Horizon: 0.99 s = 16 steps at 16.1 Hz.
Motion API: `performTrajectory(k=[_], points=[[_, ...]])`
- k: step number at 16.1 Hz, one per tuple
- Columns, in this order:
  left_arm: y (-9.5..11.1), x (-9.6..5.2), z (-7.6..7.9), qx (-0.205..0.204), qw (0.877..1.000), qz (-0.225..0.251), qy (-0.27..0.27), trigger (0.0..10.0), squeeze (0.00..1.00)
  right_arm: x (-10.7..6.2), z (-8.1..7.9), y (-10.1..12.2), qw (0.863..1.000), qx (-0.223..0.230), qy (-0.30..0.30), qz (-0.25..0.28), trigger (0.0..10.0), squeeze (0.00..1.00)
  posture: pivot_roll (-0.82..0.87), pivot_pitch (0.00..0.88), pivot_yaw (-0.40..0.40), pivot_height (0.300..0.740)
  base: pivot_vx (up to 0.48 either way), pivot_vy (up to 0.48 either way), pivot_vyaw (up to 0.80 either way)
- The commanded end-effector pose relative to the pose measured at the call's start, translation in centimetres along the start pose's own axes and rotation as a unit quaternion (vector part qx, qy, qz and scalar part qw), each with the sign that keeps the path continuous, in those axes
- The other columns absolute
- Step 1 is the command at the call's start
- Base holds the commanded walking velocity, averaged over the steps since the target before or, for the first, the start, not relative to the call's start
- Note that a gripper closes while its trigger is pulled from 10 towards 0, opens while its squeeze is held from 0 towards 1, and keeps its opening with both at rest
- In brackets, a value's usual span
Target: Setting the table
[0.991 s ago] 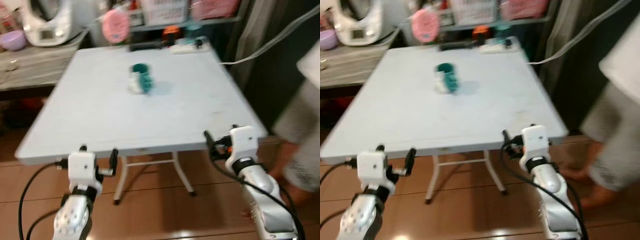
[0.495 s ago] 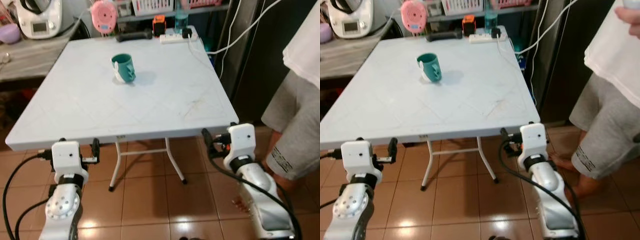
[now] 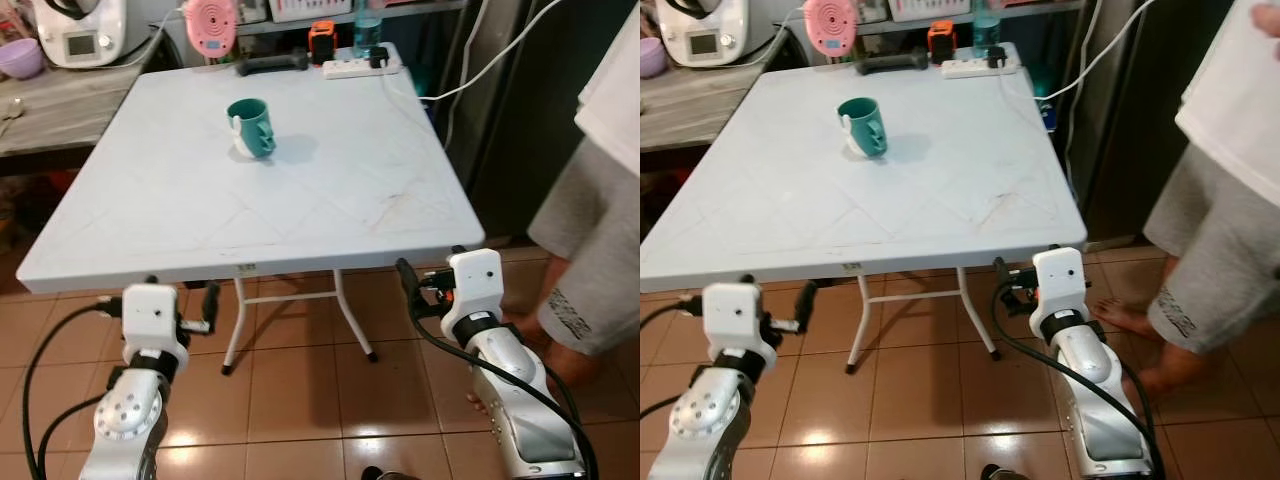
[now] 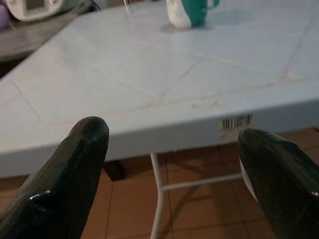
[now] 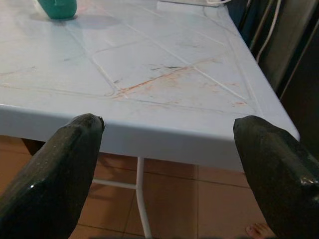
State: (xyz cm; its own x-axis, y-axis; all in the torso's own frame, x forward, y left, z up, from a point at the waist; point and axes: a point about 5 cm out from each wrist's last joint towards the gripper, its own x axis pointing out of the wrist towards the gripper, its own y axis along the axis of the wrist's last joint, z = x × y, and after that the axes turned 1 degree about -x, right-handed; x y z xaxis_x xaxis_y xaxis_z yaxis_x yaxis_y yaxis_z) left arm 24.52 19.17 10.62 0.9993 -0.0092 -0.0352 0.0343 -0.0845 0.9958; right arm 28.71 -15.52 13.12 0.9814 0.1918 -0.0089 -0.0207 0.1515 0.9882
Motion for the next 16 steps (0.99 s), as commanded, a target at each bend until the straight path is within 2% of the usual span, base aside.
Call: performTrajectory(k=[1, 4, 7, 12, 16], points=[[0.1, -0.2, -0.4, 0.008, 1.0, 0.002, -0.003, 10.0, 0.0, 0.1, -0.2, 0.0, 1.0, -0.001, 0.007, 0.001, 10.0, 0.0, -0.2, 0.146, 0.091, 0.74, 0.0, 0.0, 0.0], [0.2, 0.0, -0.1, 0.002, 1.0, 0.005, -0.011, 10.0, 0.0, 0.0, -0.2, 0.0, 1.0, -0.003, 0.007, 0.001, 10.0, 0.0, -0.21, 0.142, 0.092, 0.74, 0.0, 0.0, 0.0], [0.2, -0.2, 0.7, -0.005, 1.0, 0.008, -0.024, 10.0, 0.0, 0.0, -0.2, -0.1, 1.0, -0.002, 0.007, 0.001, 10.0, 0.0, -0.21, 0.14, 0.09, 0.74, 0.266, 0.0, 0.0], [0.3, -0.6, 0.9, -0.012, 1.0, 0.01, -0.024, 10.0, 0.0, 0.1, -0.2, 0.1, 1.0, -0.008, 0.01, 0.003, 10.0, 0.0, -0.2, 0.147, 0.09, 0.74, 0.298, 0.0, 0.0], [0.9, -0.7, 1.0, -0.02, 0.999, 0.016, -0.02, 10.0, 0.0, 0.0, -0.1, 1.8, 0.999, -0.033, 0.003, 0.04, 10.0, 0.0, -0.2, 0.148, 0.09, 0.74, 0.309, 0.0, 0.0]])
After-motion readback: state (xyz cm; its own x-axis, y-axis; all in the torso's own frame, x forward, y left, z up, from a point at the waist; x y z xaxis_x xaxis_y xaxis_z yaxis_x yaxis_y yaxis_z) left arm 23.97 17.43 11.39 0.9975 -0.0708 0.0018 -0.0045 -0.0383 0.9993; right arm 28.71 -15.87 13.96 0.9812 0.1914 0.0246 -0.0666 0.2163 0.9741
